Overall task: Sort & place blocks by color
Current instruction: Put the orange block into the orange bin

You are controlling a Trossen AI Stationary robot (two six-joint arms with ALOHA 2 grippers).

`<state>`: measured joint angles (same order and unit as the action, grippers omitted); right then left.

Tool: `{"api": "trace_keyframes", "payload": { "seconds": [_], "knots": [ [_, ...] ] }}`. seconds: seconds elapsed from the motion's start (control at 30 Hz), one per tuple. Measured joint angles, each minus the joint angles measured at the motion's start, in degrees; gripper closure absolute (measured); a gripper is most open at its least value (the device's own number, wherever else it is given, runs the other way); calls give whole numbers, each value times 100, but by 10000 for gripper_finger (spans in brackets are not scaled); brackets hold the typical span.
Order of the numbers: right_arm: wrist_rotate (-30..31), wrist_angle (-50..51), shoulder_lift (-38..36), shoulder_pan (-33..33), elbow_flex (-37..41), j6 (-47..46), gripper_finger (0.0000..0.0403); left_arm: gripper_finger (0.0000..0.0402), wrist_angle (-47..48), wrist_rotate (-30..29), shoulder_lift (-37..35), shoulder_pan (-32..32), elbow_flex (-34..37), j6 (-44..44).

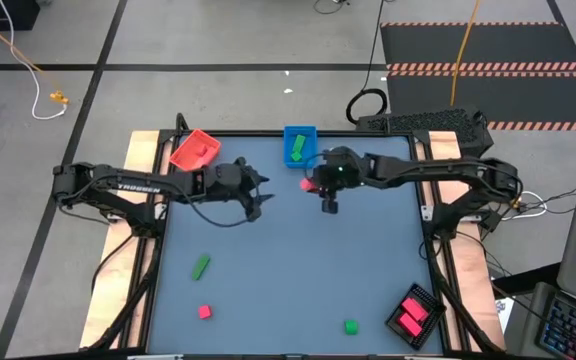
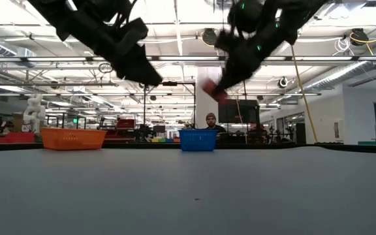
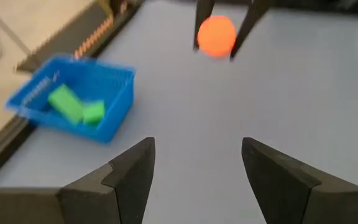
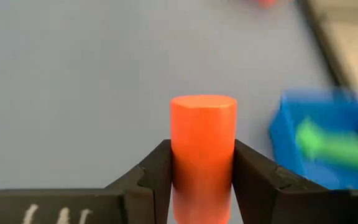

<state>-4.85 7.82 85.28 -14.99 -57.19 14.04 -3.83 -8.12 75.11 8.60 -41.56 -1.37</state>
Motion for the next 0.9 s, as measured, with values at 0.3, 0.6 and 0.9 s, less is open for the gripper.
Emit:
{"api": "trace_keyframes", "payload": {
  "seconds": [0.3, 0.6, 0.9],
  "knots": [
    [51, -1566, -40, 745, -2, -10, 281, 160, -1180, 1, 0, -503, 0, 303],
    [496, -1709, -38, 873, -2, -158, 281, 160, -1824, -9, 0, -850, 0, 778],
    [523, -2274, -20, 890, 9, -171, 281, 160, -2093, -501, 63, -966, -2, 812]
  ]
}}
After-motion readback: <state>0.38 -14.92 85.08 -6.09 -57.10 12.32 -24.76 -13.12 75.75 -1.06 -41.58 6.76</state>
